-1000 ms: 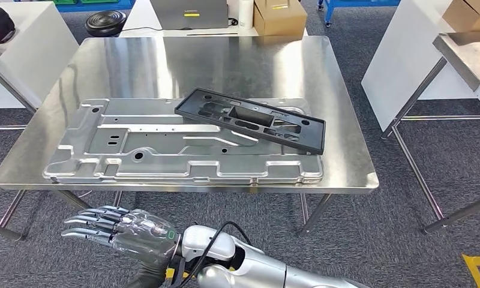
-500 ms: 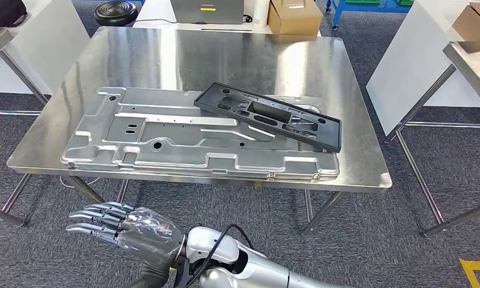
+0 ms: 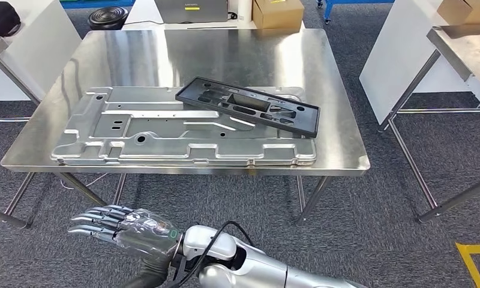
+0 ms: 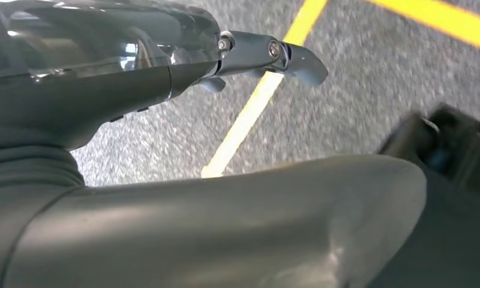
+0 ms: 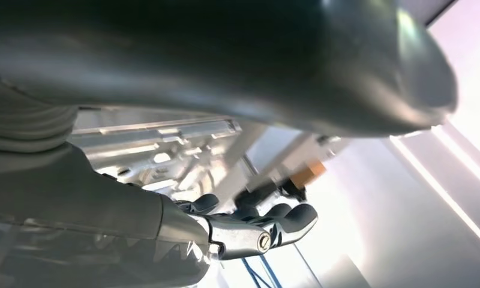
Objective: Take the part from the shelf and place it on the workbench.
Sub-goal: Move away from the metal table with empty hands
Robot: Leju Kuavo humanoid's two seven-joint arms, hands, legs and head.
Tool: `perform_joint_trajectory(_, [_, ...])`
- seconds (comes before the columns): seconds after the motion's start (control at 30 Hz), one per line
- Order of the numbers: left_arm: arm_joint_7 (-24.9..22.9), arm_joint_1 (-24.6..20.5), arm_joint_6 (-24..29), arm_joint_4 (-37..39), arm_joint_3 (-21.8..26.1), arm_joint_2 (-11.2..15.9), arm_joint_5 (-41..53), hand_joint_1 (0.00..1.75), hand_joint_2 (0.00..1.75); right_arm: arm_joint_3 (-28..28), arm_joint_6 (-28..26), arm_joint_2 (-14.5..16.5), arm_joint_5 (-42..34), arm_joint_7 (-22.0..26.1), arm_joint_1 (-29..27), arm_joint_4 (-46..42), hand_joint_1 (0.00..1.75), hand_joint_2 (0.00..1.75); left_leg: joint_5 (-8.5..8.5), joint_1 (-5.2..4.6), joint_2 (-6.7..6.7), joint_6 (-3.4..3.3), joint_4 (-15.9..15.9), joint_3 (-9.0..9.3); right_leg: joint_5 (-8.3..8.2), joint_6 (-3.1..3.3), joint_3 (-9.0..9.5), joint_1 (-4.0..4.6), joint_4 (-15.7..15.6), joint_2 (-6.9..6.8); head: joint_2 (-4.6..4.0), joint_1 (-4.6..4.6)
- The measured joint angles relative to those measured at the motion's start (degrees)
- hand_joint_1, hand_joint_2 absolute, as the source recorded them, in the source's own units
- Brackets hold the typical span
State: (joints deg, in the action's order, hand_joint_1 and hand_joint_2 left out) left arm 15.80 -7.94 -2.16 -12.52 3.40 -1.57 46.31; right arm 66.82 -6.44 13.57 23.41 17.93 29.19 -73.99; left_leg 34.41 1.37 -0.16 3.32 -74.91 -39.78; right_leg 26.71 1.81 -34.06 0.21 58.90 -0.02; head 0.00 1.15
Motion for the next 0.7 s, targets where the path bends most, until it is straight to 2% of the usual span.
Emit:
perform_joint_trajectory(0.03, [-0.04,-0.09,-0.2,0.0,-0.08,-0.36,0.01,0.0,0.0,0.0,0.1,-0.11,-0.02,-0.08,0.03,0.26,0.0,0.0,-1.19,0.0,0.0,-0.05,2.91,2.17,-0.28,-0.09,-0.39,0.01,0.09,0.01,0.0,0.2])
perform_joint_trajectory(0.1, [-0.08,-0.47,-0.51,-0.02,-0.19,-0.78,-0.01,0.0,0.0,-0.03,0.22,-0.24,-0.02,-0.21,0.21,0.66,0.0,0.0,-3.58,-0.1,0.0,-0.31,11.2,7.31,-0.68,-0.43,-1.0,0.13,0.43,0.01,0.0,0.53])
perform_joint_trajectory(0.13, [-0.09,-0.67,-0.64,-0.03,-0.25,-0.92,-0.02,0.0,0.0,-0.06,0.24,-0.29,-0.01,-0.27,0.33,0.83,0.0,0.0,-4.23,-0.21,-0.03,-0.55,14.02,8.84,-0.89,-0.68,-1.26,0.23,0.59,0.0,0.0,0.59])
perform_joint_trajectory(0.17, [-0.1,-0.79,-0.74,-0.05,-0.32,-1.02,-0.04,0.0,0.0,-0.08,0.24,-0.38,0.04,-0.33,0.44,0.96,0.0,0.0,-4.43,-0.37,-0.08,-0.85,15.34,9.41,-1.12,-0.98,-1.45,0.29,0.69,-0.01,0.0,0.57])
perform_joint_trajectory(0.27, [-0.14,-0.76,-0.91,-0.07,-0.46,-1.18,-0.06,0.0,0.0,-0.11,0.27,-0.74,0.31,-0.54,0.55,1.3,0.0,0.0,-5.16,-0.56,-0.01,-2.0,15.5,8.86,-1.75,-1.88,-1.82,0.1,0.68,-0.01,0.0,0.48])
perform_joint_trajectory(0.3, [-0.14,-0.79,-0.94,-0.07,-0.48,-1.19,-0.06,0.0,0.0,-0.15,0.27,-0.86,0.4,-0.64,0.6,1.39,0.0,0.0,-5.58,-0.47,0.09,-2.46,15.59,8.52,-1.02,-2.14,-2.2,0.02,1.26,0.01,0.0,0.46])
perform_joint_trajectory(0.33, [-0.14,-0.88,-0.97,-0.09,-0.5,-1.2,-0.06,0.0,0.0,-0.2,0.27,-0.98,0.52,-0.74,0.68,1.46,0.0,0.0,-6.06,-0.35,0.2,-2.86,15.71,8.03,0.57,-2.35,-2.95,-0.05,2.89,0.03,0.0,0.24])
perform_joint_trajectory(0.37, [-0.14,-0.96,-1.0,-0.1,-0.51,-1.22,-0.05,0.0,0.0,-0.25,0.27,-1.09,0.61,-0.82,0.75,1.53,0.0,0.0,-6.53,-0.25,0.3,-3.12,15.76,7.46,2.88,-2.52,-4.05,-0.17,5.62,0.04,0.0,-0.1])
perform_joint_trajectory(0.4, [-0.13,-0.99,-1.07,-0.12,-0.53,-1.22,-0.03,0.0,0.0,-0.29,0.27,-1.18,0.69,-0.9,0.81,1.58,0.0,0.0,-6.98,-0.24,0.33,-3.27,15.75,6.79,5.48,-2.66,-5.35,-0.23,9.32,0.04,0.0,-0.57])
perform_joint_trajectory(0.43, [-0.13,-0.97,-1.14,-0.13,-0.55,-1.23,-0.01,0.0,0.0,-0.32,0.28,-1.3,0.76,-0.94,0.83,1.64,0.0,0.0,-7.39,-0.25,0.4,-3.29,15.72,6.18,7.43,-2.75,-6.44,-0.32,12.98,0.04,0.0,-1.01])
perform_joint_trajectory(0.47, [-0.13,-0.94,-1.21,-0.13,-0.56,-1.23,0.02,0.0,0.0,-0.36,0.28,-1.44,0.81,-0.96,0.83,1.73,0.0,0.0,-7.79,-0.25,0.45,-3.25,15.7,5.61,8.34,-2.82,-6.84,-0.38,15.42,0.04,0.0,-1.34])
perform_joint_trajectory(0.5, [-0.14,-0.92,-1.28,-0.13,-0.56,-1.23,0.05,0.0,0.0,-0.38,0.3,-1.6,0.85,-0.98,0.83,1.81,0.0,0.0,-8.16,-0.24,0.5,-3.17,15.66,5.07,8.15,-2.87,-6.23,-0.41,15.91,0.04,0.0,-1.61])
perform_joint_trajectory(0.53, [-0.14,-0.92,-1.32,-0.13,-0.57,-1.23,0.08,0.0,0.0,-0.39,0.31,-1.73,0.87,-1.0,0.83,1.88,0.0,0.0,-8.49,-0.22,0.49,-3.05,15.64,4.64,6.99,-2.89,-4.46,-0.44,14.06,0.04,0.0,-1.88])
perform_joint_trajectory(0.57, [-0.15,-0.93,-1.34,-0.13,-0.57,-1.23,0.11,0.0,0.0,-0.41,0.32,-1.82,0.89,-1.01,0.85,1.93,0.0,0.0,-8.78,-0.2,0.46,-2.89,15.61,4.31,5.49,-2.88,-1.8,-0.46,10.45,0.04,0.0,-2.13])
perform_joint_trajectory(0.63, [-0.14,-0.95,-1.37,-0.14,-0.58,-1.24,0.16,0.0,0.0,-0.44,0.36,-1.85,0.97,-1.03,1.0,1.94,0.0,0.0,-9.33,-0.19,0.41,-2.33,15.6,3.93,3.98,-2.68,3.39,-0.35,2.54,0.09,0.0,-2.59])
perform_joint_trajectory(0.67, [-0.14,-0.98,-1.38,-0.15,-0.58,-1.24,0.17,0.0,0.0,-0.46,0.39,-1.82,1.01,-1.05,1.11,1.94,0.0,0.0,-9.62,-0.21,0.4,-1.97,15.6,3.83,3.86,-2.51,4.73,-0.23,0.27,0.14,0.0,-2.69])
perform_joint_trajectory(0.7, [-0.13,-1.0,-1.38,-0.15,-0.59,-1.24,0.19,0.0,0.0,-0.47,0.42,-1.83,1.05,-1.08,1.2,1.95,0.0,0.0,-9.95,-0.22,0.39,-1.57,15.63,3.74,4.02,-2.32,5.16,-0.07,-0.68,0.2,0.0,-2.72])
